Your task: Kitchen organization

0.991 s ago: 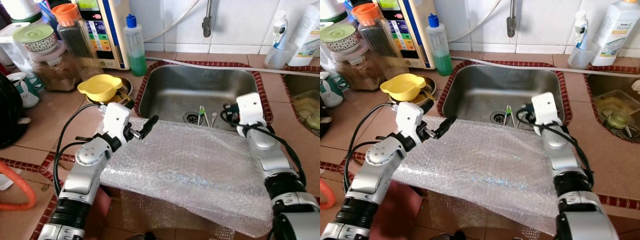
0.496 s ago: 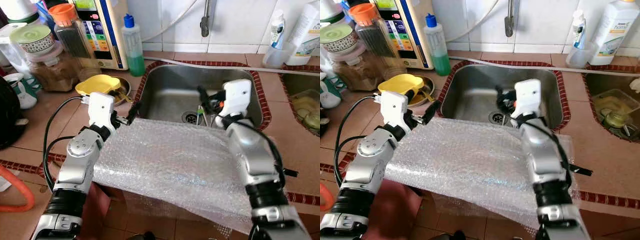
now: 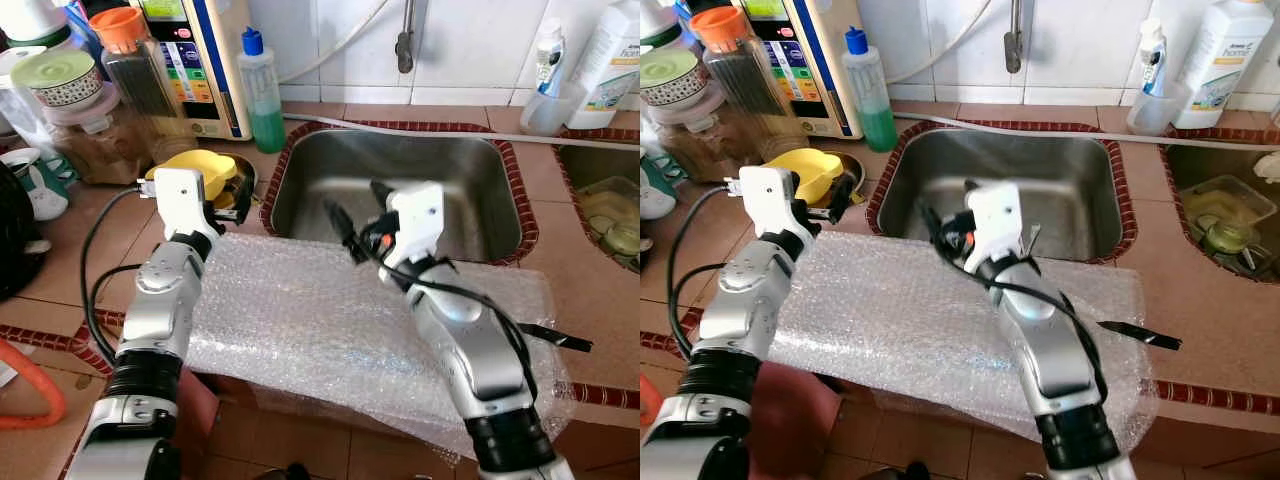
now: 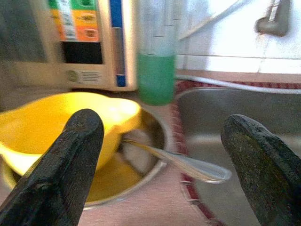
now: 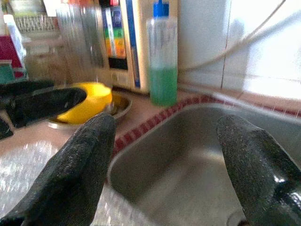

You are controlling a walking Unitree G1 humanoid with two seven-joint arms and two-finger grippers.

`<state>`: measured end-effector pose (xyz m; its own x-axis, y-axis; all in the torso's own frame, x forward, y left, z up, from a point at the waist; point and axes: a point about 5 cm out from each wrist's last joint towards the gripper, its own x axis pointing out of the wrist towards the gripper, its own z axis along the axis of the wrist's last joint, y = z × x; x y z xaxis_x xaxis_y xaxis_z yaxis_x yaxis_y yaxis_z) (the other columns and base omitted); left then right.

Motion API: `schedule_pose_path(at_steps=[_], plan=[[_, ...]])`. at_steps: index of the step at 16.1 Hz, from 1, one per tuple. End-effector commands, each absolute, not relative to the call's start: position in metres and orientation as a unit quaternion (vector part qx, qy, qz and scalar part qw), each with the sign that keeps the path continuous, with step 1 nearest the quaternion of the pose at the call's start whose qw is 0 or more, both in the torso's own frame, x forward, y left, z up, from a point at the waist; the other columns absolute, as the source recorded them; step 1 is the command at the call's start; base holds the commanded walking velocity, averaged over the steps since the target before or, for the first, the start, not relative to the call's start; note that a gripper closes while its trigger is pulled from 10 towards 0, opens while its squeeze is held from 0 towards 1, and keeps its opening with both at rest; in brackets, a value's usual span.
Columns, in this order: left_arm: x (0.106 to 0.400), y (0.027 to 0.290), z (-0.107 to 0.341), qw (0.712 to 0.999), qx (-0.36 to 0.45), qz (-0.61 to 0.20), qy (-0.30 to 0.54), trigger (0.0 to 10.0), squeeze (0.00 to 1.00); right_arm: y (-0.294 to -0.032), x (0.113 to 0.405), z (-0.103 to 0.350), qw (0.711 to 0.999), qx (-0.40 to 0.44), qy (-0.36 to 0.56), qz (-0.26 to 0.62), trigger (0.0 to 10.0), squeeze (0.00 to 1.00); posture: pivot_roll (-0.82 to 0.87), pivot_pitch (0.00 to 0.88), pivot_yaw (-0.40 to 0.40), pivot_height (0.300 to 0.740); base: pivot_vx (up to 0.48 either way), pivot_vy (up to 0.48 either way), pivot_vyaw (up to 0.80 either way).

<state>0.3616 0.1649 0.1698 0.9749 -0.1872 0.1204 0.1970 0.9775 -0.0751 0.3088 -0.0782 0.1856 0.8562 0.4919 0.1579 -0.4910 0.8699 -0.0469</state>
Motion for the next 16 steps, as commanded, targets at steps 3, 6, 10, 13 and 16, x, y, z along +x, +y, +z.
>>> schedule_pose_path(at_steps=[3,6,10,13,16], plan=[[0.351,0.152,0.174,0.981,0.011,-0.165,-0.101,10.0,0.0,-0.074,0.303,0.19,0.96,0.003,-0.083,0.266,10.0,0.0,-0.24,0.114,0.123,0.74,0.0,0.0,0.0],[0.343,0.144,0.168,0.975,0.022,-0.193,-0.105,10.0,0.0,-0.069,0.3,0.19,0.953,0.019,-0.061,0.295,10.0,0.0,-0.23,0.112,0.12,0.74,0.0,0.0,0.0],[0.342,0.132,0.162,0.964,0.08,-0.225,-0.118,10.0,0.0,-0.062,0.288,0.184,0.936,0.037,-0.014,0.35,10.0,0.0,-0.24,0.118,0.119,0.74,0.0,0.0,0.0],[0.344,0.13,0.155,0.962,0.097,-0.227,-0.117,10.0,0.0,-0.057,0.276,0.175,0.922,0.037,0.039,0.385,10.0,0.0,-0.25,0.121,0.121,0.74,0.0,0.0,0.0],[0.35,0.129,0.154,0.962,0.106,-0.227,-0.112,10.0,0.0,-0.059,0.267,0.165,0.915,0.017,0.072,0.396,10.0,0.0,-0.26,0.123,0.128,0.74,0.0,0.0,0.0]])
